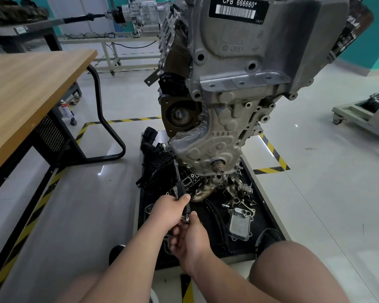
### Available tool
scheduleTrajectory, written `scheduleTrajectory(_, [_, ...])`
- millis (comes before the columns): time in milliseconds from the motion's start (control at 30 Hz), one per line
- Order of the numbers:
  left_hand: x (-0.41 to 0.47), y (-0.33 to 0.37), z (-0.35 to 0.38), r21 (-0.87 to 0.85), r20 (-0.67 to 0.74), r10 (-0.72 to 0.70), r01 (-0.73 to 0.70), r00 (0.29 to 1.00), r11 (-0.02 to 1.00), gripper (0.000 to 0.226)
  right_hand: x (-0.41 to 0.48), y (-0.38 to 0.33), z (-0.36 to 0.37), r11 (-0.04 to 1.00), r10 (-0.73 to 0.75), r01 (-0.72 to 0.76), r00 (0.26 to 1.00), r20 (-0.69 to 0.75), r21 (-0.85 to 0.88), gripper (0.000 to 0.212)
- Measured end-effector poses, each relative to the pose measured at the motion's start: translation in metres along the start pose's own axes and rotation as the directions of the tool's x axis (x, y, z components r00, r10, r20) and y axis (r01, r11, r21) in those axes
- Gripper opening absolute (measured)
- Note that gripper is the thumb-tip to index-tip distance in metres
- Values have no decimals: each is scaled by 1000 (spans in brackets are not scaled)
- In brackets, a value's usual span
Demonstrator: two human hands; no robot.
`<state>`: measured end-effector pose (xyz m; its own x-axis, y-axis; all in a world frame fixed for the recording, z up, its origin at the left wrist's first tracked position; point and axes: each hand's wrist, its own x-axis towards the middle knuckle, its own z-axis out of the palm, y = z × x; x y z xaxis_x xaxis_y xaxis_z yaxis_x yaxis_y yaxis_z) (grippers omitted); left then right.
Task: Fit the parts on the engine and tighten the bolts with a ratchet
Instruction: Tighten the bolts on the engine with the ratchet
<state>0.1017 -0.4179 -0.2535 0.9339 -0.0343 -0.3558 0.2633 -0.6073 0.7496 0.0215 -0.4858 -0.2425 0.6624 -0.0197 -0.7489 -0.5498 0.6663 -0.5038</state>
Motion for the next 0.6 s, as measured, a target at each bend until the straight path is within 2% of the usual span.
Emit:
scheduleTrajectory(200, [-2, 3, 0, -3, -29, 22, -22, 999, 1000, 55, -1, 3, -4, 963, -236, 225, 970, -62, -147, 33])
scheduleTrajectory(433, [0, 1, 0, -36, -47, 11, -13, 999, 999, 53, -4, 3, -4, 886, -378, 329, 921, -99, -328, 26])
scheduleTrajectory(600, [0, 1, 1, -41, -51, 17, -19, 999, 999, 51, -2, 5, -4, 872, -413, 362, 905, -100, -331, 24])
